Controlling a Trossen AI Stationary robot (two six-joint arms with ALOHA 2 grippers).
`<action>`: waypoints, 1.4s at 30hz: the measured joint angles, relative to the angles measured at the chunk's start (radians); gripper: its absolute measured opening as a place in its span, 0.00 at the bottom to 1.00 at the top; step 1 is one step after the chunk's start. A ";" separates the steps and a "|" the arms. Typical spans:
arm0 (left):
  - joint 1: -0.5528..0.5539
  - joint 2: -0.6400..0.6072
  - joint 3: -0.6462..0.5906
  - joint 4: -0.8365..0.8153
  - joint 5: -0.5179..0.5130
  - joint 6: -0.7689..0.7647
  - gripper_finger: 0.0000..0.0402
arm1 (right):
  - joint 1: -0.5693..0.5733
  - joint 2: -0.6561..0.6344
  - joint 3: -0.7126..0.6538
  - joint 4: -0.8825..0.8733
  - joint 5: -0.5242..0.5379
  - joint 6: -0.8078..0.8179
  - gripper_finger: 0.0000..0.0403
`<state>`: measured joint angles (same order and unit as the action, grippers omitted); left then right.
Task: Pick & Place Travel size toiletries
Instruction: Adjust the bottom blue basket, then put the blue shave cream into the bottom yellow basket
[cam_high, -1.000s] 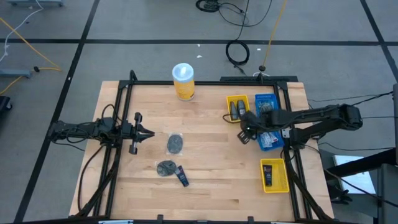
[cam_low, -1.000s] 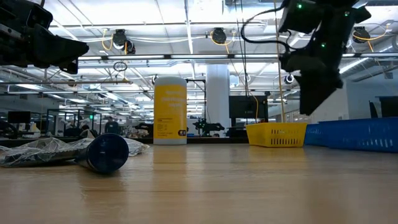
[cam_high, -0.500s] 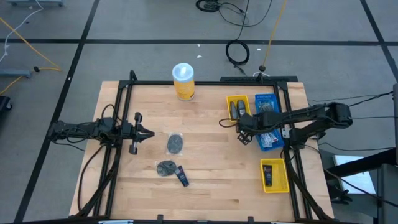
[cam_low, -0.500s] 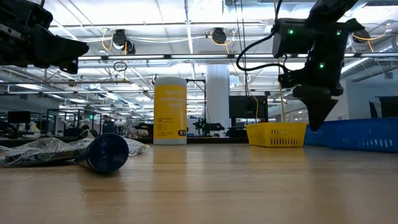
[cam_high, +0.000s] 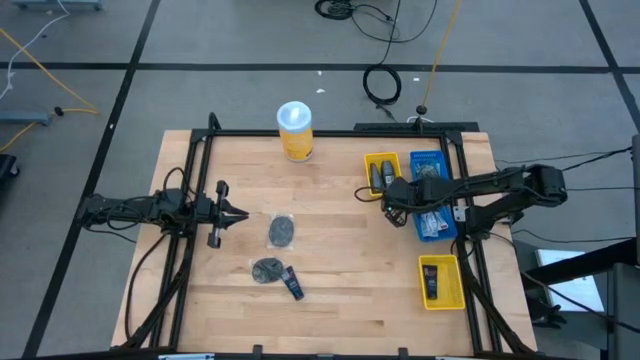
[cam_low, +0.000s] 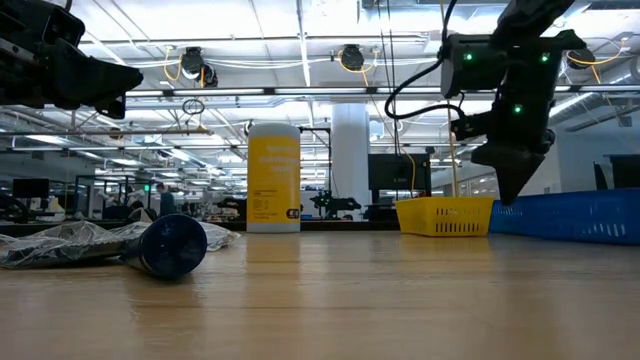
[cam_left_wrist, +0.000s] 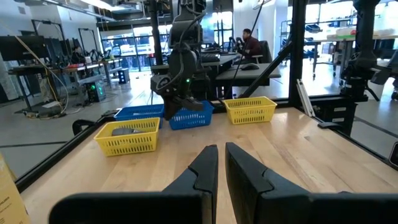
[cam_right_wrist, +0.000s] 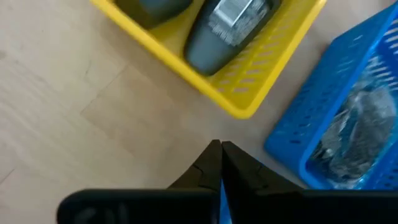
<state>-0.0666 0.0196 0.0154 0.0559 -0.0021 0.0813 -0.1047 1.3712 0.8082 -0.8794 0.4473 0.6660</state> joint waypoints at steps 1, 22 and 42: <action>0.000 0.000 0.000 0.000 0.000 0.000 0.08 | 0.000 0.000 0.000 0.000 0.002 0.001 0.00; 0.000 0.000 0.000 0.000 0.000 0.000 0.08 | -0.045 -0.009 0.000 -0.029 0.029 -0.039 0.00; 0.000 0.000 0.000 0.000 0.000 0.000 0.08 | 0.209 0.038 -0.207 1.502 -0.380 -0.481 0.02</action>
<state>-0.0667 0.0195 0.0154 0.0555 -0.0023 0.0814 0.1038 1.4090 0.6007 0.6227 0.0675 0.1853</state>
